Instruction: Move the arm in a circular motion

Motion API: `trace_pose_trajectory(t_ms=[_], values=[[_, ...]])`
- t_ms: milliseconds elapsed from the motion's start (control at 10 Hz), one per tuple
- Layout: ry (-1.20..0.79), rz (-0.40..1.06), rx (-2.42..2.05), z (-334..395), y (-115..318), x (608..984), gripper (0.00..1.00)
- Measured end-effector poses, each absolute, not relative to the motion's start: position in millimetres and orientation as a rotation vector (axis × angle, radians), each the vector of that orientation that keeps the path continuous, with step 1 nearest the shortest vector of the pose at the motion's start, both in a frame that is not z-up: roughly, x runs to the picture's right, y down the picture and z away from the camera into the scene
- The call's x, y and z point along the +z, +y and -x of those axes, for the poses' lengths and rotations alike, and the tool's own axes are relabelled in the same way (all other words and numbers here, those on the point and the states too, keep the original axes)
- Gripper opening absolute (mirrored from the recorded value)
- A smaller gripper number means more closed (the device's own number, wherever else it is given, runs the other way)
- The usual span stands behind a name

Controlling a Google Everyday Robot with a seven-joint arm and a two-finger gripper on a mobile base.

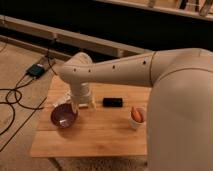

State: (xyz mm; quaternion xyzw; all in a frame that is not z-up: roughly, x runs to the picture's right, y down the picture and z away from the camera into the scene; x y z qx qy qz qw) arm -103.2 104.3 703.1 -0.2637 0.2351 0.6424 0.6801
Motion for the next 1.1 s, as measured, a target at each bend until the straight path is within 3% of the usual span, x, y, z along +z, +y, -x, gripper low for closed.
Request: trace_pose_trajectory(t_ms=[1100], values=[[0.528,0.592,1.442,103.1,104.4,703.2,0.65]])
